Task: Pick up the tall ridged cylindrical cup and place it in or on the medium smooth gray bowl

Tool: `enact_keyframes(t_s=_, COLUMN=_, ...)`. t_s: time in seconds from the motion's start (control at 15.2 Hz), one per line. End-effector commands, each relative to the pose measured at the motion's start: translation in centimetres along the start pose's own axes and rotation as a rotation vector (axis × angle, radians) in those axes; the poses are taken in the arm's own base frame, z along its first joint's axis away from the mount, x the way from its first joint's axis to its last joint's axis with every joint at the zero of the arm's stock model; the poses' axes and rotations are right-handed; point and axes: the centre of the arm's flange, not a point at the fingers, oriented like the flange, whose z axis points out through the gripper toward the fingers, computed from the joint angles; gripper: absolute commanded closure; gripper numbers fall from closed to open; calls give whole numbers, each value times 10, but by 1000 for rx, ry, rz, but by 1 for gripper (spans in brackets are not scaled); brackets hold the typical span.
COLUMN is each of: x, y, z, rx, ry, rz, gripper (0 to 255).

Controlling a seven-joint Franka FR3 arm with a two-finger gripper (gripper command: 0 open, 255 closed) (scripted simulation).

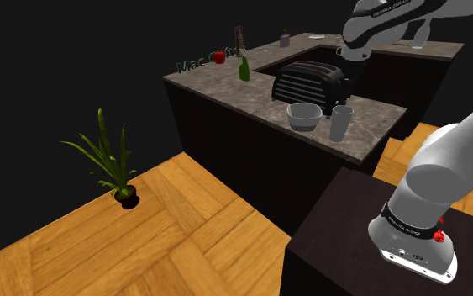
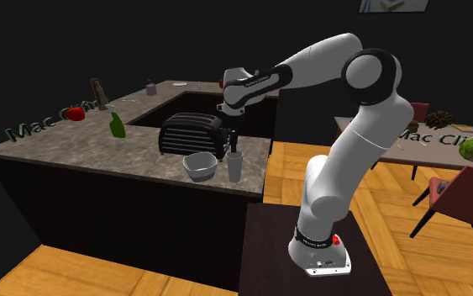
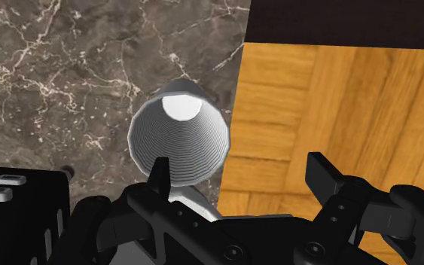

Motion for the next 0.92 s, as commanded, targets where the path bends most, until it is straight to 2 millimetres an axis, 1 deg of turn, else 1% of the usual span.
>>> enact_keyframes(t_s=0.0, x=1, y=27, z=13, rx=6, ry=0, rz=5, gripper=0)
enact_keyframes(t_s=0.26, x=0, y=76, z=38, rx=23, ry=0, rz=15, gripper=0)
enact_keyframes(t_s=0.33, x=0, y=85, z=43, rx=26, ry=0, rz=17, gripper=0)
enact_keyframes(t_s=0.86, x=0, y=83, z=83, rx=26, ry=0, rz=17, gripper=0)
